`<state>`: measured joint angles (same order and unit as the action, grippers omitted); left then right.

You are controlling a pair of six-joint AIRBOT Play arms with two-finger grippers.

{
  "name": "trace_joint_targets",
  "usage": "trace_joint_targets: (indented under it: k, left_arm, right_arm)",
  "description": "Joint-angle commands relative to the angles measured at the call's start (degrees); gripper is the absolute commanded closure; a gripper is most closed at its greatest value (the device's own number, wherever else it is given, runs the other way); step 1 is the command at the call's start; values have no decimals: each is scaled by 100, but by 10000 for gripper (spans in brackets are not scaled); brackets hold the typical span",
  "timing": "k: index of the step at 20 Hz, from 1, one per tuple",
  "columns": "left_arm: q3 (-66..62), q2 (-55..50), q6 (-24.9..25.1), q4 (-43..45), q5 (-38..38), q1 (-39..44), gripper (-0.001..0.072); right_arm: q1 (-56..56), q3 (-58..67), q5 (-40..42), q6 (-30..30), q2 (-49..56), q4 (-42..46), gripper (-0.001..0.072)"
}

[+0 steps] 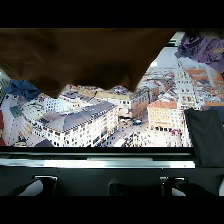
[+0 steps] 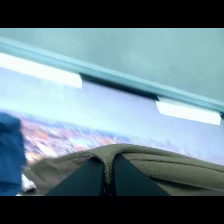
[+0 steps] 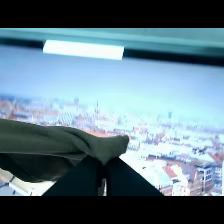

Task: Fold the clothes and pants, and hang the long-sleeved shirts on hangers.

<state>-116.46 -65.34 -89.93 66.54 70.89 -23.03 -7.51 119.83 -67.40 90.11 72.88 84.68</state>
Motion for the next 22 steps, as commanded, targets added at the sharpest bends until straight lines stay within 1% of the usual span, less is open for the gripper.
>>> trace_joint_targets:
  k: [1, 3, 5, 8, 11, 12, 13, 16, 17, 18, 20, 22]
  left_arm:
    - [-448, 975, -540, 1185, 302, -11, 694]
    - [57, 1622, -614, 1311, 306, -11, 693]
    - [363, 2000, -789, 1408, 306, -11, 694]
    - [396, 2000, -828, 1405, 308, -11, 694]
    - [396, 1576, -798, 1137, 369, -2, 694]
    - [396, 1335, -706, 929, 452, 31, 694]
    - [398, 962, -501, 695, 623, 129, 694]
    - [398, -356, -160, 629, 1082, 682, 693]
    - [398, -850, -131, 645, 1075, 881, 693]
    - [398, -1370, -129, 680, 1005, 1054, 693]
    - [396, -2511, -133, 695, 577, 1309, 693]
    - [393, -3530, -140, 691, 98, 1443, 693]
  right_arm:
    - [-68, 59, -66, 48, -1180, 345, 683]
    - [-66, 61, -313, -55, -1613, 345, 683]
    - [-66, 61, -459, -79, -1858, 345, 683]
    - [-66, 50, -485, -76, -1840, 332, 683]
    - [-68, 50, -566, -81, -1381, 273, 682]
    - [-66, 31, -686, -96, -1121, 249, 682]
    - [-66, -96, -772, -96, -857, 251, 682]
    - [-59, -890, -708, 81, -48, 247, 683]
    - [-50, -1130, -678, 144, 315, 236, 683]
    - [-50, -1318, -568, 133, 664, 201, 682]
    - [-48, -1521, -92, 57, 1390, 190, 682]
    - [-48, -1521, 496, 232, 2065, 413, 683]
